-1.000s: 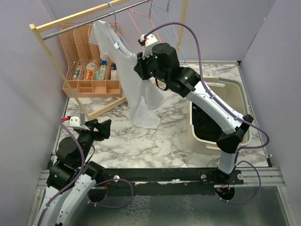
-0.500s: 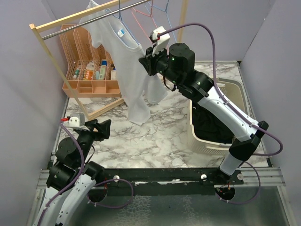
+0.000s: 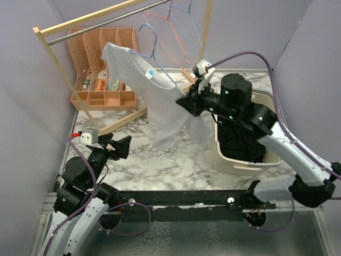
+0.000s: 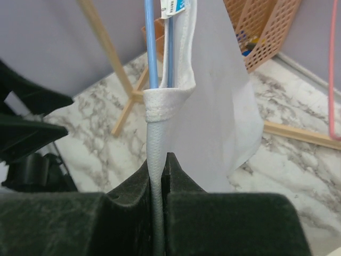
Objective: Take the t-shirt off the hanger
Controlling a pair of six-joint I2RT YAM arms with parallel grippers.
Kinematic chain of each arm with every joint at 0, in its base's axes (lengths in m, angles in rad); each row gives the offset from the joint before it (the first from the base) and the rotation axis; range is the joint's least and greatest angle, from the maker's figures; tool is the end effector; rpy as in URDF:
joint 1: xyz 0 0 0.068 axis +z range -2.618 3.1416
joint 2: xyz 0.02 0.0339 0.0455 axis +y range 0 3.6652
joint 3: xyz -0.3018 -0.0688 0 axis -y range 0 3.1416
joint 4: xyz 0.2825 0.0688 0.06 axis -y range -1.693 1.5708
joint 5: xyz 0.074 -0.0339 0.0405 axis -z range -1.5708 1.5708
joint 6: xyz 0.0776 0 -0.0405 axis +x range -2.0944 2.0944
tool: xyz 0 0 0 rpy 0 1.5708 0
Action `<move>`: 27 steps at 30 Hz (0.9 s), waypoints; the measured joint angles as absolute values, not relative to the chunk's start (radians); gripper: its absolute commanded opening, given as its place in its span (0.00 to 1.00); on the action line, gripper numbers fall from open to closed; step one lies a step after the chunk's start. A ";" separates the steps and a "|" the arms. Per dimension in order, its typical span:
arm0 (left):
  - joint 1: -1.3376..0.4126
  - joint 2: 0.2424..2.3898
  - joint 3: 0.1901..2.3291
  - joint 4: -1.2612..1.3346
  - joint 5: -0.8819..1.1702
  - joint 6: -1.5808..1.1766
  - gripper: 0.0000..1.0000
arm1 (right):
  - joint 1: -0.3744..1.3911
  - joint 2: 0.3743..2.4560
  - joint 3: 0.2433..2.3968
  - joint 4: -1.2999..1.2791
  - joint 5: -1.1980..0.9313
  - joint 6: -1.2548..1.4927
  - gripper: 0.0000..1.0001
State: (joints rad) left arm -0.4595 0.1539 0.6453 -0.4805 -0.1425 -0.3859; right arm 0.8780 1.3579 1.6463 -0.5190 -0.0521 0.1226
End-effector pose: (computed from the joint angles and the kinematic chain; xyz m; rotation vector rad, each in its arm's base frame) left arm 0.0885 -0.0315 0.3476 -0.0559 1.5858 -0.5534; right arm 0.2252 0.2777 0.5117 -0.7241 1.7207 0.7521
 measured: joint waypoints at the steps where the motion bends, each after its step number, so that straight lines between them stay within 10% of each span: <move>1: -0.459 0.152 0.639 -0.464 -0.116 -0.381 0.86 | 0.878 1.319 1.611 -0.530 -0.075 0.126 0.01; 27: -0.459 0.574 0.922 -0.138 0.897 -0.360 0.85 | 0.878 0.766 1.027 -0.703 -0.560 0.122 0.01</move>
State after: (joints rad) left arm -0.4595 0.5739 0.9222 -0.1383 0.8974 -0.3603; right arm 0.8780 0.7658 1.0267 -0.7029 -0.5598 0.1223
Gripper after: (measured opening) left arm 0.867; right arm 0.031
